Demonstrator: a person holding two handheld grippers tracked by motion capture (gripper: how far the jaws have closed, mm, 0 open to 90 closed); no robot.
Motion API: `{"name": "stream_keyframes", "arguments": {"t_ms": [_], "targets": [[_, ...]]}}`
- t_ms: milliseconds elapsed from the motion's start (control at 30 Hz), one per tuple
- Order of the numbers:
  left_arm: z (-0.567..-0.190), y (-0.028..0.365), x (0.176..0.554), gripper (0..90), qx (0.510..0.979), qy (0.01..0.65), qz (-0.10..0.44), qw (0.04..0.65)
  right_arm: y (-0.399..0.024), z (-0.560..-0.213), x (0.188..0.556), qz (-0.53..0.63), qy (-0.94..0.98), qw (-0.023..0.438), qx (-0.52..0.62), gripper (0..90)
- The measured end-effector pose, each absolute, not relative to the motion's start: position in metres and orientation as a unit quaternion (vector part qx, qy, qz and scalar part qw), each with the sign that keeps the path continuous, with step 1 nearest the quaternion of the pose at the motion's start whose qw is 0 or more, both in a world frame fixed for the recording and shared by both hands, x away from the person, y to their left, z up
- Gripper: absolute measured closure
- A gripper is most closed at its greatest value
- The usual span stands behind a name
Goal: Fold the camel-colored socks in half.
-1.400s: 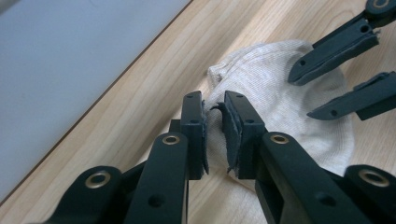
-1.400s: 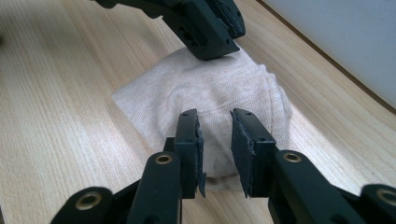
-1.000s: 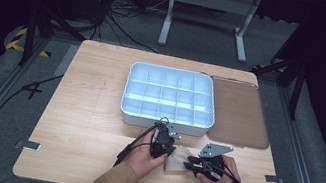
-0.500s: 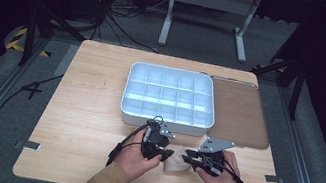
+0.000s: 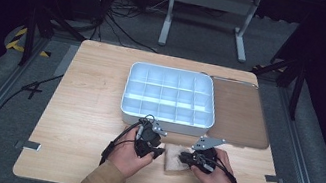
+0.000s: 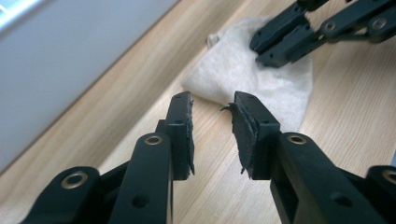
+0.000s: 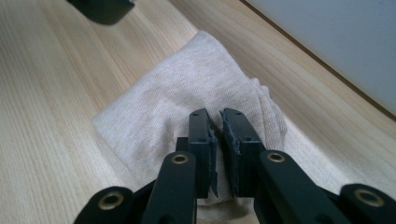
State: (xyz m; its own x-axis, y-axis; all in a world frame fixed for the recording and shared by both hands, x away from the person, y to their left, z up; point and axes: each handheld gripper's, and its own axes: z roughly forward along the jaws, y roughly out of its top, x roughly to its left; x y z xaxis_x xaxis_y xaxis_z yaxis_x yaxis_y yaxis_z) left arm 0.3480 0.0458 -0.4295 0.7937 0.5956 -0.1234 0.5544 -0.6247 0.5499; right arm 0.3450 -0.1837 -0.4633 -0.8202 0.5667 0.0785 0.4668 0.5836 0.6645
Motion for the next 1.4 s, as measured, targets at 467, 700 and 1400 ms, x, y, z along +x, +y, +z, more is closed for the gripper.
{"name": "stream_keyframes", "arguments": {"t_ms": [467,700,1400], "targets": [[-0.450,0.031,0.346,83.2,0.928,0.296,0.001,0.227,-0.180,-0.463,0.336,0.354,0.883,0.053,0.302,82.3],[-0.450,0.027,0.344,85.3,0.934,0.281,-0.004,0.220,-0.177,-0.463,0.332,0.350,0.884,0.069,0.303,82.3],[-0.444,0.023,0.340,81.0,0.937,0.232,0.037,0.259,-0.173,-0.466,0.328,0.364,0.878,0.059,0.303,84.2]]}}
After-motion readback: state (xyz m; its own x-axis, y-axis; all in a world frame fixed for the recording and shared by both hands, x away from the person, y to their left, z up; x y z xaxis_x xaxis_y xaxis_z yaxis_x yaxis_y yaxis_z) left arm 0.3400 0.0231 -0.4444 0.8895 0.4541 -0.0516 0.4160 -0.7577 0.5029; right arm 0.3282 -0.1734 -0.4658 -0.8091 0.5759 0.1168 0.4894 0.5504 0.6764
